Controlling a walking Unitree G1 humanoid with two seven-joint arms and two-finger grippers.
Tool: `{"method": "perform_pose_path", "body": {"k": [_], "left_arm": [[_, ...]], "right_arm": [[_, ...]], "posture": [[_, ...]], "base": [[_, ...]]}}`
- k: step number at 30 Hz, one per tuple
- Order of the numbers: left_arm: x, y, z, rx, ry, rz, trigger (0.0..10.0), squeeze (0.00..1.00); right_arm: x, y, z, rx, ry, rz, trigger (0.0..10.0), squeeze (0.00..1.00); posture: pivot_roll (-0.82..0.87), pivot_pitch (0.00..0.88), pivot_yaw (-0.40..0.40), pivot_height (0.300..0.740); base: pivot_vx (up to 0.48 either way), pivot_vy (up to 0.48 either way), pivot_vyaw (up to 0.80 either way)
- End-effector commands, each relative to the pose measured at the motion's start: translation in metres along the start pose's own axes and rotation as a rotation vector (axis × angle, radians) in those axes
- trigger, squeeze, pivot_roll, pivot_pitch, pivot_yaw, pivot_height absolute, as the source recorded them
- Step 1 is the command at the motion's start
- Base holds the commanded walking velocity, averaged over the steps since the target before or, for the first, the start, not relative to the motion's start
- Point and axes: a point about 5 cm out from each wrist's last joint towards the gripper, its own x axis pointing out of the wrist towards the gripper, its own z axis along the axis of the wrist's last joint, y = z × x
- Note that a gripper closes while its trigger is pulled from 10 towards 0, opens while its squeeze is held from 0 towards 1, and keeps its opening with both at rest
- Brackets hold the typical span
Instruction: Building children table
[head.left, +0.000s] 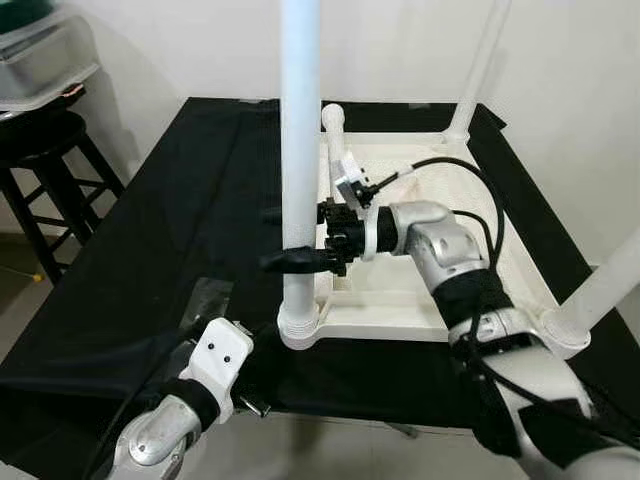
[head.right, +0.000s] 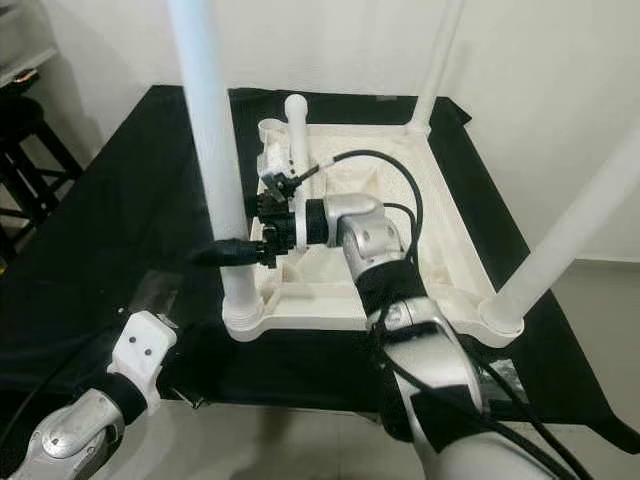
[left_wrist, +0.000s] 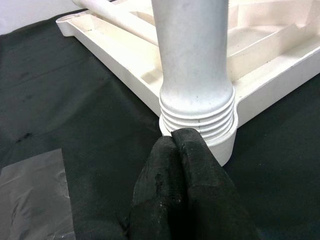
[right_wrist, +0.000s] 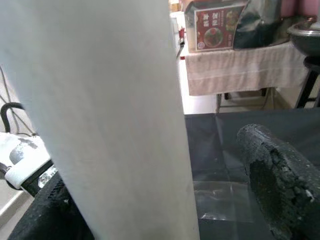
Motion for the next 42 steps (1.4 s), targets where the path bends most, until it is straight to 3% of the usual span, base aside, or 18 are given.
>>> {"method": "perform_pose_path", "body": {"k": [1, 2, 3, 10, 16, 18, 19, 21, 24, 26, 30, 31, 32, 33, 35, 36, 41, 42], "left_arm": [[-0.002, -0.001, -0.002, -0.007, -0.001, -0.006, 0.0, 0.0], [-0.002, -0.001, -0.002, -0.007, -0.001, -0.006, 0.0, 0.0], [-0.002, -0.002, -0.001, -0.018, -0.013, -0.008, 10.0, 0.0], [-0.002, -0.003, 0.003, -0.037, -0.034, -0.019, 10.0, 0.0], [-0.006, -0.003, 0.009, -0.044, -0.094, -0.014, 10.0, 0.0], [-0.01, -0.001, 0.012, -0.062, -0.116, 0.003, 10.0, 0.0], [-0.01, -0.001, 0.012, -0.062, -0.116, 0.003, 10.0, 0.0], [-0.012, 0.001, 0.013, -0.071, -0.121, 0.008, 10.0, 0.0], [-0.011, 0.001, 0.012, -0.073, -0.12, 0.008, 10.0, 0.0], [-0.008, 0.004, 0.011, -0.099, -0.118, 0.007, 10.0, 0.0], [-0.008, 0.005, 0.008, -0.096, -0.097, 0.007, 10.0, 0.0], [-0.008, 0.006, 0.007, -0.093, -0.091, 0.015, 10.0, 0.0], [-0.008, 0.006, 0.006, -0.092, -0.088, 0.02, 10.0, 0.0], [-0.007, 0.007, 0.005, -0.088, -0.083, 0.023, 10.0, 0.0], [-0.007, 0.007, 0.005, -0.085, -0.08, 0.025, 10.0, 0.0], [-0.006, 0.007, 0.005, -0.081, -0.077, 0.019, 10.0, 0.0], [-0.003, 0.006, 0.004, -0.083, -0.069, 0.003, 10.0, 0.0], [-0.002, 0.007, 0.003, -0.088, -0.069, 0.0, 10.0, 0.0]], "right_arm": [[0.004, -0.001, 0.003, 0.007, 0.001, 0.037, 3.1, 0.0], [0.004, -0.001, 0.003, 0.007, 0.001, 0.037, 3.1, 0.0], [0.004, -0.001, 0.004, 0.015, -0.002, 0.067, 0.0, 0.0], [-0.007, -0.003, -0.007, 0.013, 0.009, 0.051, 0.0, 0.0], [-0.028, -0.001, -0.035, 0.031, 0.016, -0.172, 0.0, 0.0], [-0.005, 0.016, -0.078, 0.147, 0.029, -0.54, 0.0, 0.0], [-0.005, 0.016, -0.078, 0.147, 0.029, -0.54, 0.0, 0.0], [0.015, 0.049, -0.104, 0.284, 0.037, -0.758, 0.0, 0.0], [0.022, 0.058, -0.106, 0.301, 0.045, -0.761, 0.0, 0.0], [0.022, 0.044, -0.097, 0.224, 0.038, -0.75, 0.0, 0.0], [0.025, 0.044, -0.096, 0.189, 0.057, -0.715, 0.0, 0.0], [0.027, 0.047, -0.095, 0.183, 0.061, -0.713, 9.7, 0.0], [0.028, 0.049, -0.093, 0.18, 0.063, -0.717, 9.7, 0.0], [0.028, 0.05, -0.09, 0.172, 0.058, -0.709, 10.0, 0.6], [0.029, 0.054, -0.087, 0.171, 0.059, -0.723, 10.0, 0.6], [0.03, 0.055, -0.082, 0.176, 0.044, -0.68, 10.0, 1.0], [0.024, 0.046, -0.053, 0.116, -0.061, -0.44, 10.0, 1.0], [0.02, 0.041, -0.043, 0.095, -0.091, -0.318, 10.0, 0.04]], "posture": [[0.08, 0.062, -0.019, 0.74], [0.08, 0.062, -0.019, 0.74], [0.08, 0.062, -0.021, 0.74], [0.07, 0.074, -0.028, 0.74], [0.05, 0.106, -0.039, 0.74], [0.04, 0.129, -0.031, 0.74], [0.04, 0.129, -0.031, 0.74], [0.02, 0.13, -0.015, 0.74], [0.02, 0.13, -0.015, 0.74], [0.02, 0.115, -0.017, 0.74], [0.03, 0.117, -0.017, 0.74], [0.03, 0.114, -0.016, 0.74], [0.03, 0.114, -0.016, 0.74], [0.04, 0.113, -0.016, 0.74], [0.04, 0.111, -0.017, 0.74], [0.04, 0.11, -0.018, 0.74], [0.04, 0.1, -0.014, 0.74], [0.04, 0.092, -0.013, 0.74]], "base": [[0.0, 0.0, 0.0], [0.0, 0.0, 0.0], [0.0, 0.0, 0.0], [0.0, 0.0, 0.0], [0.0, 0.0, 0.0], [0.0, 0.0, 0.0], [0.0, 0.0, 0.0], [0.0, 0.0, 0.0], [0.0, 0.0, 0.0], [0.0, 0.0, 0.0], [0.0, 0.0, 0.0], [0.0, 0.0, 0.0], [0.0, 0.0, 0.0], [0.0, 0.0, 0.0], [0.0, 0.0, 0.0], [0.0, 0.0, 0.0], [0.0, 0.0, 0.0], [0.0, 0.0, 0.0]]}}
